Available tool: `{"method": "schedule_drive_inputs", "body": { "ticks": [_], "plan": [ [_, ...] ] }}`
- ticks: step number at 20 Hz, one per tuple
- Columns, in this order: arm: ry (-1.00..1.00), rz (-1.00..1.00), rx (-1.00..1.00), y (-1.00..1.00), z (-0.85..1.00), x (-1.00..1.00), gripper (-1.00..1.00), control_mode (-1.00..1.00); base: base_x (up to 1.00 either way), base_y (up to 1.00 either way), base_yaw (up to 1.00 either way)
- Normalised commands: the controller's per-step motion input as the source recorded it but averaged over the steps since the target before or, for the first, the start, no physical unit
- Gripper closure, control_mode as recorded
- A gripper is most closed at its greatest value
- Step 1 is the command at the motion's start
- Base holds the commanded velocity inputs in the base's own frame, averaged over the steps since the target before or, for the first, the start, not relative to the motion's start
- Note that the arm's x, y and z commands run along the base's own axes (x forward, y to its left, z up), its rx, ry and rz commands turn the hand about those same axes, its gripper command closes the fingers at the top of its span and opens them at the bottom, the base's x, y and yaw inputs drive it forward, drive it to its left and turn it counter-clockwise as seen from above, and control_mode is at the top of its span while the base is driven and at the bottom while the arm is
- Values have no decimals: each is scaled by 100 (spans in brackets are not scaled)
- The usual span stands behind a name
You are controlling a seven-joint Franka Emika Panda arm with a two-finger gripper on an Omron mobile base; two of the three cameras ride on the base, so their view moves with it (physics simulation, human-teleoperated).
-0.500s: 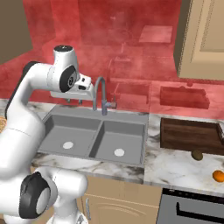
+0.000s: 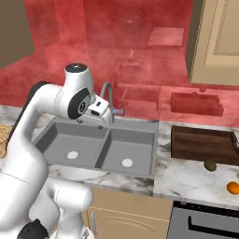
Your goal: Pick up all produce items and place them in the sink. Turn on the sink faucet to wash them. Then turn the sink off and put them in the tray.
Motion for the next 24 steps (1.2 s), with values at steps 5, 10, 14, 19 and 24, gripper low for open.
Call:
{"method": "schedule_drive_inputs", "body": {
  "ticks": [5,10,14,19,24],
  "plan": [
    [11,-31,-11,-100,-58,-37,-100,-100,0,0,0],
    [19,-21,-23,-100,-41,-1,-100,-100,0,0,0],
    [26,-7,-15,-78,-35,50,-100,-100,0,0,0],
    [7,-15,1,-96,-3,15,-100,-100,0,0,0],
    [1,-7,9,-100,0,7,-100,-100,0,0,0]
  ]
}}
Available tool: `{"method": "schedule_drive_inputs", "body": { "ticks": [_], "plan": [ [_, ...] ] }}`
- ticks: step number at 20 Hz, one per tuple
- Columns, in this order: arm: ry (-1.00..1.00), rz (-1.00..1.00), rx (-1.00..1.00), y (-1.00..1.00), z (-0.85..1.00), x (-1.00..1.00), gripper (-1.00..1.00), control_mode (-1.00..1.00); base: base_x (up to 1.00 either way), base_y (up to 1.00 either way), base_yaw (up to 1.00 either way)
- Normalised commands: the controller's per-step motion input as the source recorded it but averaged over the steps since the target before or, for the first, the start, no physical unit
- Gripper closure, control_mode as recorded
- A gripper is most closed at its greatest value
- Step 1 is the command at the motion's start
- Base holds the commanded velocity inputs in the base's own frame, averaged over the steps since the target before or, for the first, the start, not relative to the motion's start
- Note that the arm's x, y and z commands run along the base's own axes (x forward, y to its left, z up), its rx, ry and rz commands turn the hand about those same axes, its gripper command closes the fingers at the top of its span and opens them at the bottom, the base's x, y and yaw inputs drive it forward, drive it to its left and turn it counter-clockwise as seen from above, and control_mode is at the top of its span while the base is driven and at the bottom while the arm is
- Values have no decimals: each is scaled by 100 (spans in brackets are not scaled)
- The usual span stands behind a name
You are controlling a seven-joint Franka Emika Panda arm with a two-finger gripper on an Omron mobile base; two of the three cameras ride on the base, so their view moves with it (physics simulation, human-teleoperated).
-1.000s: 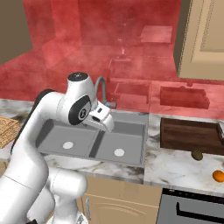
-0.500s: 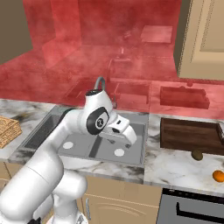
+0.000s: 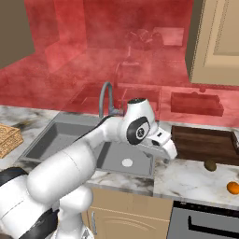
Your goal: Pick up all produce items and place them in the sink. Turn on the sink faucet to wash them. Then turn the sink off and put them in the tray.
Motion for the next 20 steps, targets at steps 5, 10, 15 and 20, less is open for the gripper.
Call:
{"method": "schedule_drive_inputs", "body": {
  "ticks": [5,10,15,20],
  "plan": [
    [2,0,9,-100,0,12,-100,-100,0,0,0],
    [7,2,4,-93,-1,34,-100,-100,0,0,0],
    [7,8,0,-80,-25,33,-100,-100,0,0,0],
    [3,12,0,-15,-40,42,-100,-100,0,0,0]
  ]
}}
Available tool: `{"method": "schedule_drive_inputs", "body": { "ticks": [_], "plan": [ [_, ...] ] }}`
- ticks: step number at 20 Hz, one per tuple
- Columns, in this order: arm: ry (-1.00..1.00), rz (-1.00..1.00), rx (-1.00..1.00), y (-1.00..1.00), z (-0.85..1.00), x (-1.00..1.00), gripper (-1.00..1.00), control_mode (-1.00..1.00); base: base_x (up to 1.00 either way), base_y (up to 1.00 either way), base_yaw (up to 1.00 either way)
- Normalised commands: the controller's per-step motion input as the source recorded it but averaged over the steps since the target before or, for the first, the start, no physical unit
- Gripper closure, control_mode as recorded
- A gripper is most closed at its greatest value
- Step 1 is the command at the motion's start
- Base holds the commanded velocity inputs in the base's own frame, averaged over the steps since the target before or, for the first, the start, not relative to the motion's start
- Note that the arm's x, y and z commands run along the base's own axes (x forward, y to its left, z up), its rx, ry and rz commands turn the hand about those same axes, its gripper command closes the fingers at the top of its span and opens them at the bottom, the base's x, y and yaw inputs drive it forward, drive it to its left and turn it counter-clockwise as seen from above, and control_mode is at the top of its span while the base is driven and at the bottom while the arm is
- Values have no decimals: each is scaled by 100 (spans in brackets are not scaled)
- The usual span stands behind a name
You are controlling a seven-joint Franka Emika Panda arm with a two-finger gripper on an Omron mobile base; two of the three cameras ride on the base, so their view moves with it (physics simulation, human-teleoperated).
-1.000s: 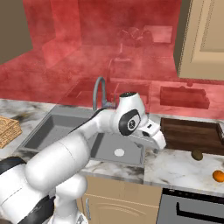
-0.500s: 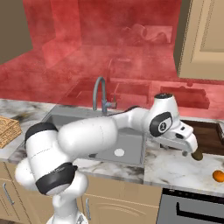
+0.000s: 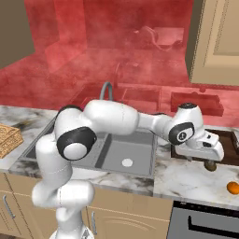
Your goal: Pick up all produce items and place them in the sink. Turn on the sink faucet to wash them. Then turn the sink off and put them in the tray.
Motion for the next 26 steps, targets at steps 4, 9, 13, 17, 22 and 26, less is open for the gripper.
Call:
{"method": "schedule_drive_inputs", "body": {
  "ticks": [4,9,13,17,22,26],
  "plan": [
    [0,14,0,0,-50,37,-100,-100,0,0,0],
    [0,14,3,-6,-41,13,-100,-100,0,0,0],
    [0,14,1,-14,-23,33,-100,-100,0,0,0],
    [0,13,0,-14,-30,29,-100,-100,0,0,0],
    [-1,12,0,-14,-35,21,-100,-100,0,0,0],
    [-2,5,0,-14,-20,16,-100,-100,0,0,0]
  ]
}}
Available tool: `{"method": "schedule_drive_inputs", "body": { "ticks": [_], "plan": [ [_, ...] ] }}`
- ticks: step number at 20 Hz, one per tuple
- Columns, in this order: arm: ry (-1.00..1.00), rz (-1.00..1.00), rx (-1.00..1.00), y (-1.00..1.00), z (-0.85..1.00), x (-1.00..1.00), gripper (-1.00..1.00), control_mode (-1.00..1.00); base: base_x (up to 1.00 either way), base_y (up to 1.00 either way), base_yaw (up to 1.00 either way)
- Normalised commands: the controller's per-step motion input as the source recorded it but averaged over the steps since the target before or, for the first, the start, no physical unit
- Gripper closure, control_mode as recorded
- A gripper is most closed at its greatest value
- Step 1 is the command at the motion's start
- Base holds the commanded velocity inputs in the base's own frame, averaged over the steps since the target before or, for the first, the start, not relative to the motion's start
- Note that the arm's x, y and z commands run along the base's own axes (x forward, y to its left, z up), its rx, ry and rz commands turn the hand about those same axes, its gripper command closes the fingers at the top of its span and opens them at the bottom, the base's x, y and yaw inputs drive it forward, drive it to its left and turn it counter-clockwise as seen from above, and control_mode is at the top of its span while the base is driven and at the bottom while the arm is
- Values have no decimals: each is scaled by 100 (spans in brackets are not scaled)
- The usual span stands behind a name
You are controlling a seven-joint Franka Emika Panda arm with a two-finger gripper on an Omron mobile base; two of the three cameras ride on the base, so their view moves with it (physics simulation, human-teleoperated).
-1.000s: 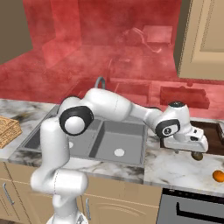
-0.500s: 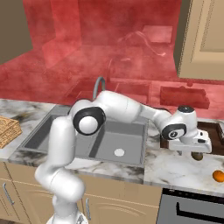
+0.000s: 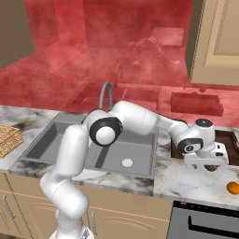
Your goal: Pick up all produce items and place them in the sink. Turn on the sink faucet to wash them. Then turn the sink off and put them in the tray.
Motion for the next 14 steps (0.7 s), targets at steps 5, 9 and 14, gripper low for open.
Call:
{"method": "schedule_drive_inputs", "body": {
  "ticks": [5,9,14],
  "plan": [
    [-3,1,0,-14,-17,18,-100,-100,0,0,0],
    [-4,0,0,-9,-12,23,-100,-100,0,0,0],
    [-3,0,-1,-3,-12,28,-100,-100,0,0,0]
  ]
}}
